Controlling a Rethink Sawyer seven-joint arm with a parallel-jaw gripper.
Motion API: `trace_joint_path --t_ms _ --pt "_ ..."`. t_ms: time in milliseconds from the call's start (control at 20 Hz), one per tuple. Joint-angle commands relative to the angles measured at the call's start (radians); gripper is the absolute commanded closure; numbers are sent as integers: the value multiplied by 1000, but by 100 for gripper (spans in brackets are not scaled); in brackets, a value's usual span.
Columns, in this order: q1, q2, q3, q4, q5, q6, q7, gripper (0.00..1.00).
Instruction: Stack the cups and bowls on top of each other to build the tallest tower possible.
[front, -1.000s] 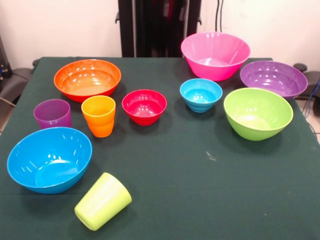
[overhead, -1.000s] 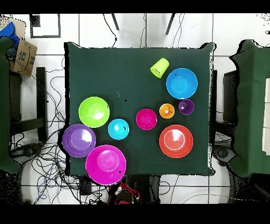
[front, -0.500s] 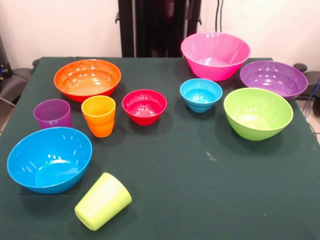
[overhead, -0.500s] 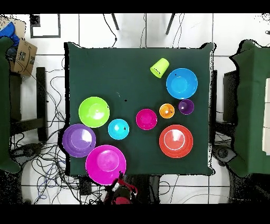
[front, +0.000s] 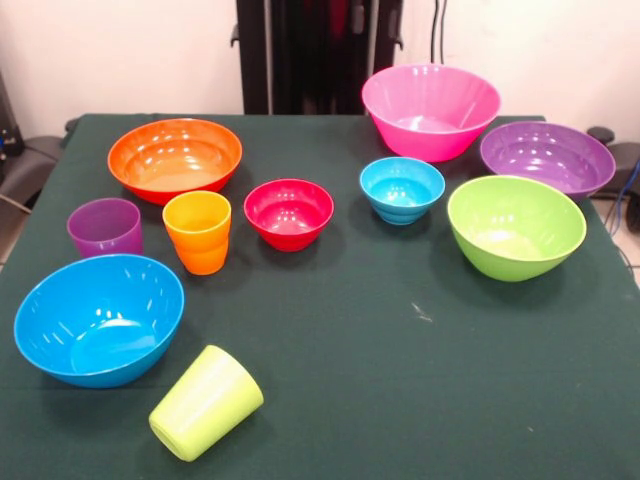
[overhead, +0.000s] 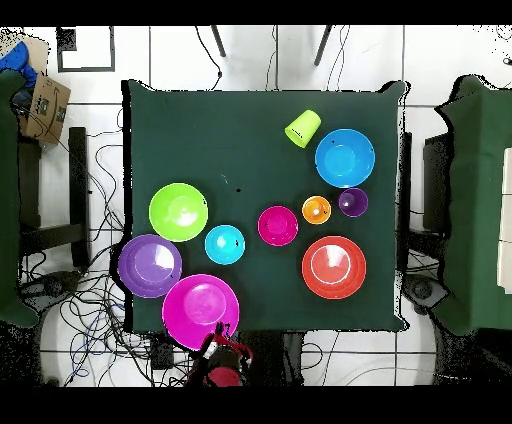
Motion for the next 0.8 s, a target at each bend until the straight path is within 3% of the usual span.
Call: trace_joint_path --t_ms 50,350,800 --pt "-23 -34 153 -69 29 163 104 0" --pt "-24 -4 167 -110 27 154 98 0" --pt "-48 185 165 -201 -39 4 94 0"
